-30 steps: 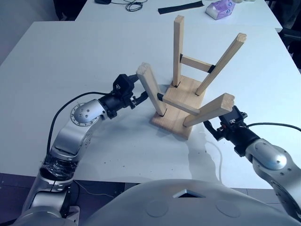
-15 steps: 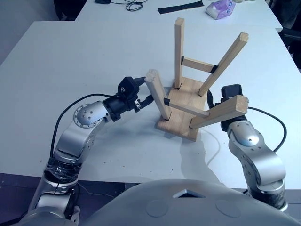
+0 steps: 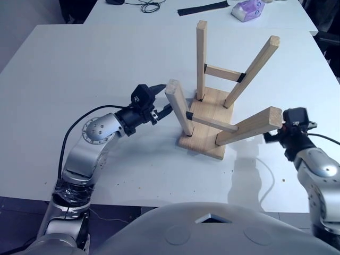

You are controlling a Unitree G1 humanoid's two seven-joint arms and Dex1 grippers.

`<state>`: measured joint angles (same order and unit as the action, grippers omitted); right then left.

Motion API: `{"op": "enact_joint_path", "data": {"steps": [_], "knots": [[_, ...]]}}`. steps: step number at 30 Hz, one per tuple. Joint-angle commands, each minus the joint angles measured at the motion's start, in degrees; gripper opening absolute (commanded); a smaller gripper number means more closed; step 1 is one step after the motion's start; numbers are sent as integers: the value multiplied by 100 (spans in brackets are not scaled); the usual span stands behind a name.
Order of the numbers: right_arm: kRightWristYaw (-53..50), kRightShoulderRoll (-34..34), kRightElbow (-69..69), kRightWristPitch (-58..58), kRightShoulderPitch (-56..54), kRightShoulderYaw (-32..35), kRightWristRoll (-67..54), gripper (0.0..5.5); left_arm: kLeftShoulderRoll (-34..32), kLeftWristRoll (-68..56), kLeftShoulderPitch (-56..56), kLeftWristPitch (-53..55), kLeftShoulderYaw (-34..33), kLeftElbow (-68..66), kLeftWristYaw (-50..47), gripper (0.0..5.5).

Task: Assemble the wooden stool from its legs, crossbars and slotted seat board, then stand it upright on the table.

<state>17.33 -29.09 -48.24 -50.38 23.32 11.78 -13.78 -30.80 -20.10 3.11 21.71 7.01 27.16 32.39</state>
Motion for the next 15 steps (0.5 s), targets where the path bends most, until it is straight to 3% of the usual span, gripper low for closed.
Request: {"op": "enact_joint_path", "data": {"steps": [1, 6, 15], "knots": [[2395, -1229, -597, 480, 1178, 591, -1079, 460, 23, 133, 68, -68, 7, -126, 73, 296], [3034, -1578, -641, 656, 975, 773, -1537, 460, 58, 265, 271, -218, 169, -376, 249, 296], [2315, -1336, -425, 720, -102, 264, -1560, 460, 198, 377, 406, -343, 309, -571, 460, 296]]}}
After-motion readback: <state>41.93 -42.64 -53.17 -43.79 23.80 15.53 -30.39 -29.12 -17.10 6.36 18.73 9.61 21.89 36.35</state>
